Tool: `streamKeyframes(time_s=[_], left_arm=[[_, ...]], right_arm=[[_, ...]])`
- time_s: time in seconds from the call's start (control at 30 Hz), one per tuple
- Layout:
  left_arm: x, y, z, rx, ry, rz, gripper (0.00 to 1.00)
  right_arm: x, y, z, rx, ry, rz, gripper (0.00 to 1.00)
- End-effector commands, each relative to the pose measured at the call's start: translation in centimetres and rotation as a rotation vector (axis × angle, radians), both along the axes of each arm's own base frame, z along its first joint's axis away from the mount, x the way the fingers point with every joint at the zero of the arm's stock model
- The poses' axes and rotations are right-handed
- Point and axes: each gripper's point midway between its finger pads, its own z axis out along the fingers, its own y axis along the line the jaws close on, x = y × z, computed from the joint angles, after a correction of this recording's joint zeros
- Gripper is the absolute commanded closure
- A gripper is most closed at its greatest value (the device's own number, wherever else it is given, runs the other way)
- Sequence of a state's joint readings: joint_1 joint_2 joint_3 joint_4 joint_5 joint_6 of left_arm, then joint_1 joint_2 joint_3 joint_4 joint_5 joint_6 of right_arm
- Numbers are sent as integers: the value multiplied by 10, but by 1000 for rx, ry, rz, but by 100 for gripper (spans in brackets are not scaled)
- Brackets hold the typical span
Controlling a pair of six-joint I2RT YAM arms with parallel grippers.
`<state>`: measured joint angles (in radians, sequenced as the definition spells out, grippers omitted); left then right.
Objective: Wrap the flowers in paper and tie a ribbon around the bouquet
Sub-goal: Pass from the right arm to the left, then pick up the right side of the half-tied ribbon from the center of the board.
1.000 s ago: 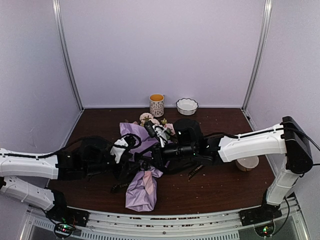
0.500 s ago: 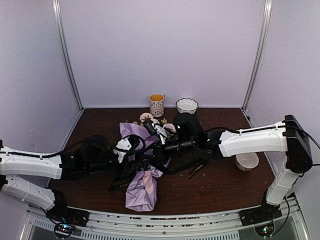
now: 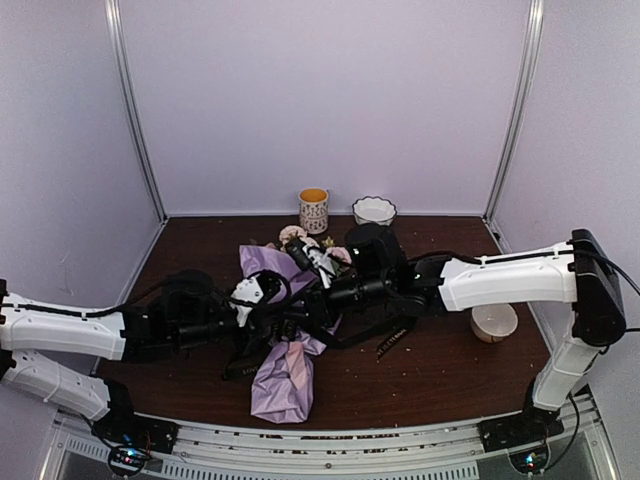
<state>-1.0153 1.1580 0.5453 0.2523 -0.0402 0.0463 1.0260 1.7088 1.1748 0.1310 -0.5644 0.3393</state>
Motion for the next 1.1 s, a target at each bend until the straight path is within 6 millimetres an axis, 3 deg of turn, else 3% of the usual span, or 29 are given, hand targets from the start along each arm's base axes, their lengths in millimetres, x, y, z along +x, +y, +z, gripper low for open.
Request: streamKeyframes(time_s=[0.0,0.1,0.23,0.37,0.47,0.63,0.8,0.87,1.07], left_arm=[[8,2,7,-55,-17,46,100],[13,8,2,-43,-18,91,100],[14,10,3,-90,-40,100,100],[13,8,7,-147,-68,91,100],[10,8,12,-210,-63,84,100],[14,9,12,-179,-25,113,100],[6,0,34,-137,-28,40,100],[14,5,43,-195,-33,103,100],[6,-6,49,-206,-79,13,100]], right_arm=[[19,-14,21,-7,-30,-108,65],[49,-54,6,-157,-41,-324,59],[86,-146,-25,-399,-53,-688,53],[96,-229,-63,-630,11,-889,47],[97,-262,-90,-694,101,-943,47],[104,-270,-120,-666,216,-950,45],[112,-268,-146,-714,276,-949,44],[113,-267,-155,-724,294,-947,44],[112,-270,-178,-743,345,-946,46]])
